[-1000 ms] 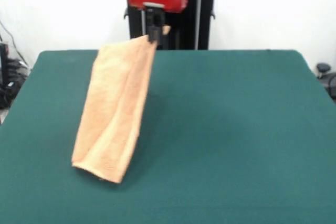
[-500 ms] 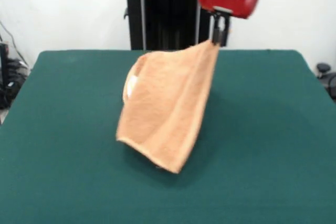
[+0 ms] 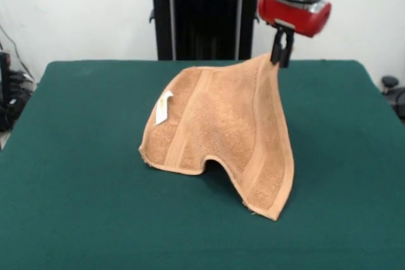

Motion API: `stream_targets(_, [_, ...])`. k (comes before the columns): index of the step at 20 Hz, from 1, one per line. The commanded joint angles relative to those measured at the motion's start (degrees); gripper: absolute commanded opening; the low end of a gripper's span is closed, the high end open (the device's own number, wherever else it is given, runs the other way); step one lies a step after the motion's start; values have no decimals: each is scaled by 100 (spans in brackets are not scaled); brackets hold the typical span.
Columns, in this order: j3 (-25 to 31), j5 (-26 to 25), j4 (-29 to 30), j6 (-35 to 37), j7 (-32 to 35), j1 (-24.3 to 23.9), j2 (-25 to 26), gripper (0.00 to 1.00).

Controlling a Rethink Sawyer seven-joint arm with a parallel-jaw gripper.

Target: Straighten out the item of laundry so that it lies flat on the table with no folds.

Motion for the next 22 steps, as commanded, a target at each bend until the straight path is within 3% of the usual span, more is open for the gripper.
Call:
stream_targets(1, [-345,731,-905,607,2119,640,694,0])
stream_targets(5, [-362,902,-776,500,1921,628,660,0])
stream_targets(12, [-657,1267,-1380,696,2280,1024,1162,0])
stream_targets(19, [-725,1557,-1214,544,2120,1141,1130,0])
stream_targets(22, [-741,1738,-1437,692,2283,1278,1239,0])
